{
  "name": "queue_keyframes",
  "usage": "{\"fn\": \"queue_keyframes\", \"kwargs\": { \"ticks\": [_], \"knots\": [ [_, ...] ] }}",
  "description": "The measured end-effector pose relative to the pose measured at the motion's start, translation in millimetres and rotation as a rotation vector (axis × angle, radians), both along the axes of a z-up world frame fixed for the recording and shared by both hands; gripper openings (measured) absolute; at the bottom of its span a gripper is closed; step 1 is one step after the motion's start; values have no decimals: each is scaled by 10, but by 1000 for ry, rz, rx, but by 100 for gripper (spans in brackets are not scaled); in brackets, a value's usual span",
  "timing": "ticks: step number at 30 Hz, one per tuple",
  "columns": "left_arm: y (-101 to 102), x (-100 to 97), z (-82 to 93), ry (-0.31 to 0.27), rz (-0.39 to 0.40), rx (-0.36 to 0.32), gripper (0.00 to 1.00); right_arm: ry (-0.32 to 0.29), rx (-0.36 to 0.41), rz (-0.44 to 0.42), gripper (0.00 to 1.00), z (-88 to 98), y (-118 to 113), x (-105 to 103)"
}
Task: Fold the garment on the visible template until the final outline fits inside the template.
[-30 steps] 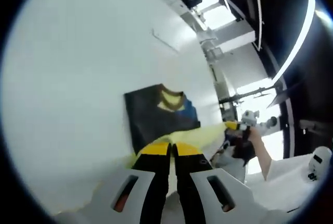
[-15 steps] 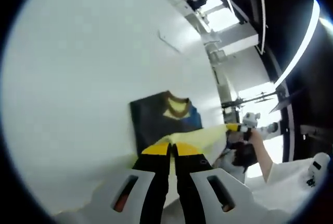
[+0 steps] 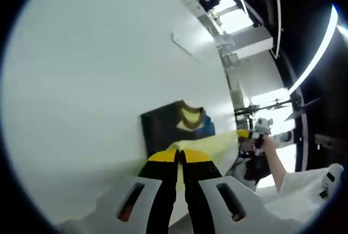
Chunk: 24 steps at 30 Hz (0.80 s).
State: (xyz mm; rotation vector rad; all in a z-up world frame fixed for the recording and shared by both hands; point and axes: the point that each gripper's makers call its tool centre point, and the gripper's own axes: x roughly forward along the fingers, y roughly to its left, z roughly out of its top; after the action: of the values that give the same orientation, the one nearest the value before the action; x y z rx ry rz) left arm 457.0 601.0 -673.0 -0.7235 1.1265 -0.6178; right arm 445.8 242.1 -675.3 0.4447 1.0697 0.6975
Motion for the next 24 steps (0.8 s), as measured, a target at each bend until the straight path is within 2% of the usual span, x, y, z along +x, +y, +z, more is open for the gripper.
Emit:
{"fn": "queue_keyframes", "kwargs": {
  "ticks": [16, 24],
  "knots": [
    [-67, 122, -188, 40, 3, 19, 0, 38, -18, -3, 3, -224, -6, 152],
    [-75, 179, -313, 67, 13, 16, 0, 66, -42, -2, 3, -391, -4, 210]
  ]
}}
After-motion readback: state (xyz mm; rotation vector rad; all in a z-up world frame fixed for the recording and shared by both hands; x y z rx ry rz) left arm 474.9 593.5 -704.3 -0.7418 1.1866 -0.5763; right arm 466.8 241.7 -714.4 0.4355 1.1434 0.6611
